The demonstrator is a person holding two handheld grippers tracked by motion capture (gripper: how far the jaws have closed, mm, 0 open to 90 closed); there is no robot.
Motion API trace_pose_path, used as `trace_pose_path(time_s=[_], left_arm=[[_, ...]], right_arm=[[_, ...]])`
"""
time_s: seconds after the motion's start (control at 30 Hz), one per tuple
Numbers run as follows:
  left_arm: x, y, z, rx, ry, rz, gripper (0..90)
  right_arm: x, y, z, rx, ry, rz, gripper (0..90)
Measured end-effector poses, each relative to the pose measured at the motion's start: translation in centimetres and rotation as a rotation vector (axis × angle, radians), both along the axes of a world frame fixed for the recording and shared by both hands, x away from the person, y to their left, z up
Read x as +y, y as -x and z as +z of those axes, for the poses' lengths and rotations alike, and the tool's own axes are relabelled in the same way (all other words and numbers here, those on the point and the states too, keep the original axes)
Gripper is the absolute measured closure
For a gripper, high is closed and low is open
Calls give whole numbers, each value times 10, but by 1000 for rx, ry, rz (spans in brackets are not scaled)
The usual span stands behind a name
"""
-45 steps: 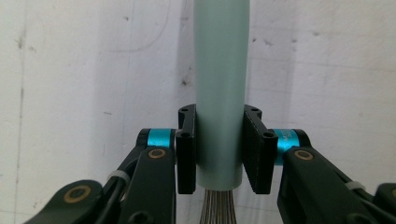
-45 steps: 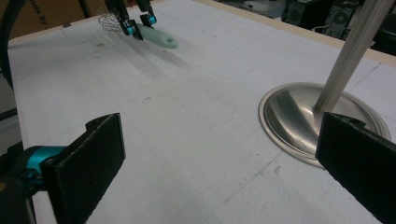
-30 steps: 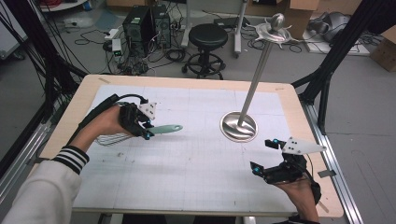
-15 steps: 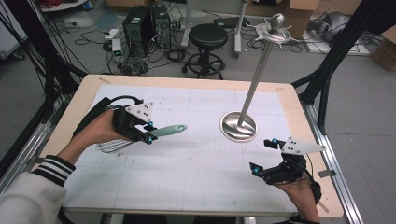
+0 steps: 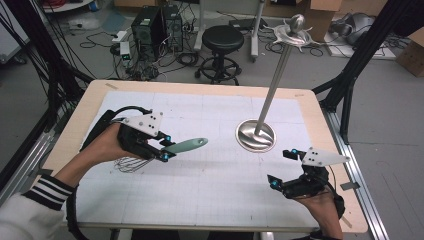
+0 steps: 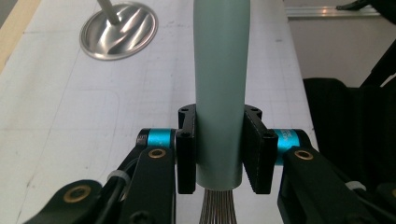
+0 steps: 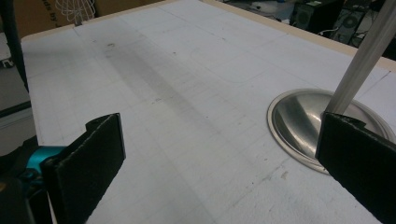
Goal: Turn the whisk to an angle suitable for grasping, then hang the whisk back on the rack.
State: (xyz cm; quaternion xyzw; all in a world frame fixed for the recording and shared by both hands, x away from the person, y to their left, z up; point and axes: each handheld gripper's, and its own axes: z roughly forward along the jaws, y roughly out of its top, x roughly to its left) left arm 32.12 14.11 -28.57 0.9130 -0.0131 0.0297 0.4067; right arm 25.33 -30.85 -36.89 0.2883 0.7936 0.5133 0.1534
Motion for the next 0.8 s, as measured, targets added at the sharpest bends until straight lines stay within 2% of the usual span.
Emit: trace_pose_path(time_s=[0.07, 0.1, 0.17, 0.3, 0.5, 0.8], left_arm=[[-1, 2, 1, -5, 24, -3, 695], [-1, 3, 1, 14, 36, -8, 695], [-2, 5, 2, 19, 51, 1, 695], [-3, 6, 3, 25, 64, -14, 695], [-1, 8, 4, 23, 90, -10, 695], [3, 7, 4, 31, 118, -10, 695]], right_arm=[[0, 0, 0, -1, 3, 1, 5], [0, 0, 0, -2, 4, 2, 5], [0, -1, 0, -3, 5, 6, 5], [1, -1, 0, -1, 5, 5, 6], [2, -2, 0, 0, 2, 3, 5], [6, -2, -1, 2, 25, 17, 5]])
